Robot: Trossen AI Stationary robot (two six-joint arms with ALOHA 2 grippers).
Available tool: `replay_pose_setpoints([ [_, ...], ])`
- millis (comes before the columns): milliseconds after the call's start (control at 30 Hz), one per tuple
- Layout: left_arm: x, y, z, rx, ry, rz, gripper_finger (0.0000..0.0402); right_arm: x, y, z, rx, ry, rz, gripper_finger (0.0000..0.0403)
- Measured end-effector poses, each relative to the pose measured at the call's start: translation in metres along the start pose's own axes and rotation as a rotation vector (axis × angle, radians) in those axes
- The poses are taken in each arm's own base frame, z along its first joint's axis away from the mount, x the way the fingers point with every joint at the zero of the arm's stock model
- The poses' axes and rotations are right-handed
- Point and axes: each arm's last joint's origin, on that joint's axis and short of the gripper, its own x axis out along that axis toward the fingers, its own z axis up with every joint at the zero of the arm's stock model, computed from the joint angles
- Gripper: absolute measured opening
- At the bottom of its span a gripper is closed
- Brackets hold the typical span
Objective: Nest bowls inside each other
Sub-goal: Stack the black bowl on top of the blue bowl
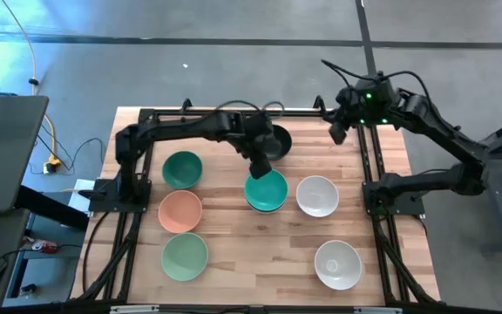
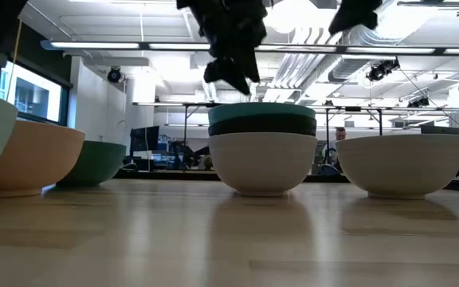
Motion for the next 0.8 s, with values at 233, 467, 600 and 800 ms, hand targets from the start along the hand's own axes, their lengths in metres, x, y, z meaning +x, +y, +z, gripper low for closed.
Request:
replay_pose_setpoints([
  [233, -0.057, -0.007, -0.002, 0.102, -0.13, -0.021, 0.0204, 0.043, -0.008, 0.005, 0.317, 0.127, -0.064, 0.0053],
  [467, -0.117, -0.012, -0.016, 0.248, -0.232, -0.019, 0.0205, 0.113, -0.01, 0.003, 0.414, 0.335, -0.074, 0.0053],
  [600, -0.144, -0.014, -0.029, 0.286, -0.251, -0.012, 0.0205, 0.148, -0.012, -0.003, 0.426, 0.436, -0.079, 0.0053],
  [800, -0.175, -0.015, -0.046, 0.309, -0.276, 0.004, 0.0205, 0.185, -0.017, -0.011, 0.444, 0.523, -0.071, 0.0069],
])
